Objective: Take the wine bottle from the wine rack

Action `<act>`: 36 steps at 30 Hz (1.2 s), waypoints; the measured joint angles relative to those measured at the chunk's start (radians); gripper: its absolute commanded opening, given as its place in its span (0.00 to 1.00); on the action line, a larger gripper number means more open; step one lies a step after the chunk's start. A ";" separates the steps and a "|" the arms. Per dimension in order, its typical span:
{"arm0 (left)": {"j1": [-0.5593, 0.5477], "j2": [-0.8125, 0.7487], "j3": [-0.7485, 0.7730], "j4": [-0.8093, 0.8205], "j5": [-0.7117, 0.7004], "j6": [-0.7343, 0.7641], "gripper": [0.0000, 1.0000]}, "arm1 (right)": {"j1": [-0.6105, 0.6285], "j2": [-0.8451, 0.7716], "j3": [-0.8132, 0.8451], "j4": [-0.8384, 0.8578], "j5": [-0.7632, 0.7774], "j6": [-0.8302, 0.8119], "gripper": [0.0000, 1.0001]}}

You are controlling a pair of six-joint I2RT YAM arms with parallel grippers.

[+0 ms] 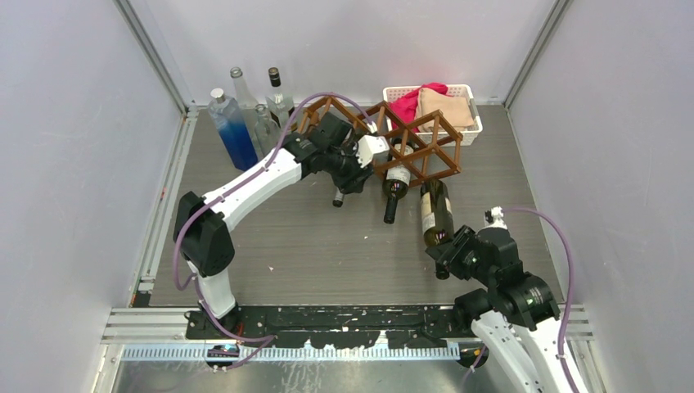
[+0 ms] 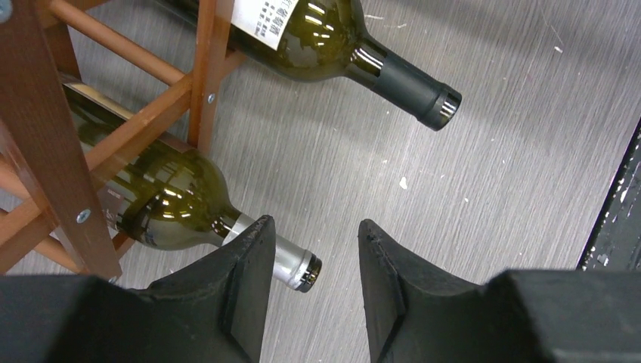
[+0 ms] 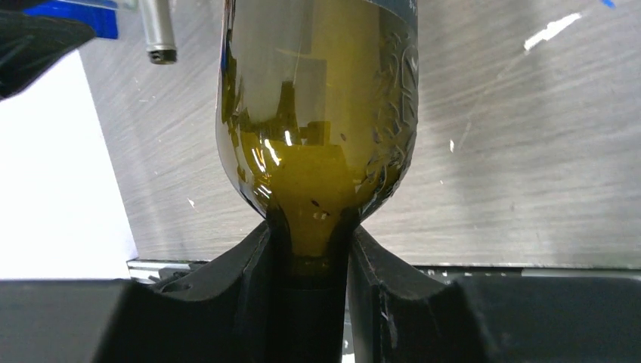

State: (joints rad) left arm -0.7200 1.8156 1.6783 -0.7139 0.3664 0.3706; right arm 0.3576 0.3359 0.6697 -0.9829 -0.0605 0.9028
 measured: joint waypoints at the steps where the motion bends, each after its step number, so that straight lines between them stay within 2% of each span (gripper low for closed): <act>1: 0.000 0.000 0.003 0.000 0.000 0.000 0.44 | 0.000 -0.005 0.001 -0.022 0.000 0.005 0.01; 6: 0.000 0.000 0.006 -0.001 0.000 0.003 0.45 | 0.000 -0.017 0.048 -0.108 -0.001 0.021 0.01; 7: 0.000 0.000 0.006 -0.001 0.000 0.004 0.50 | 0.000 -0.016 0.060 -0.112 -0.003 0.023 0.01; 8: 0.000 0.000 0.008 -0.004 0.002 0.007 0.60 | 0.000 -0.011 0.077 -0.114 -0.007 0.023 0.01; 10: 0.000 -0.001 0.010 -0.013 0.008 0.022 0.74 | 0.000 0.009 0.108 -0.114 -0.021 0.021 0.01; 15: 0.000 -0.053 0.004 -0.066 0.018 0.092 0.87 | 0.000 0.140 0.198 -0.114 -0.115 0.010 0.01; 22: 0.000 -0.272 -0.002 -0.213 0.014 0.275 0.90 | 0.000 0.367 0.370 -0.108 -0.261 -0.036 0.01; 29: 0.000 -0.520 -0.133 -0.255 0.039 0.446 0.95 | 0.026 0.485 0.490 -0.062 -0.345 -0.042 0.01; 32: -0.003 -0.611 -0.210 -0.217 0.063 0.496 0.96 | 0.096 0.553 0.511 -0.011 -0.347 -0.036 0.01; 36: -0.013 -0.676 -0.289 -0.150 0.068 0.537 1.00 | 0.259 0.686 0.561 0.030 -0.315 -0.034 0.01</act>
State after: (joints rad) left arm -0.7326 1.1397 1.3895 -0.8642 0.4343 0.9073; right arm 0.6167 1.0218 1.2308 -0.9531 -0.3752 0.8692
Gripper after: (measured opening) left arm 0.975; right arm 0.407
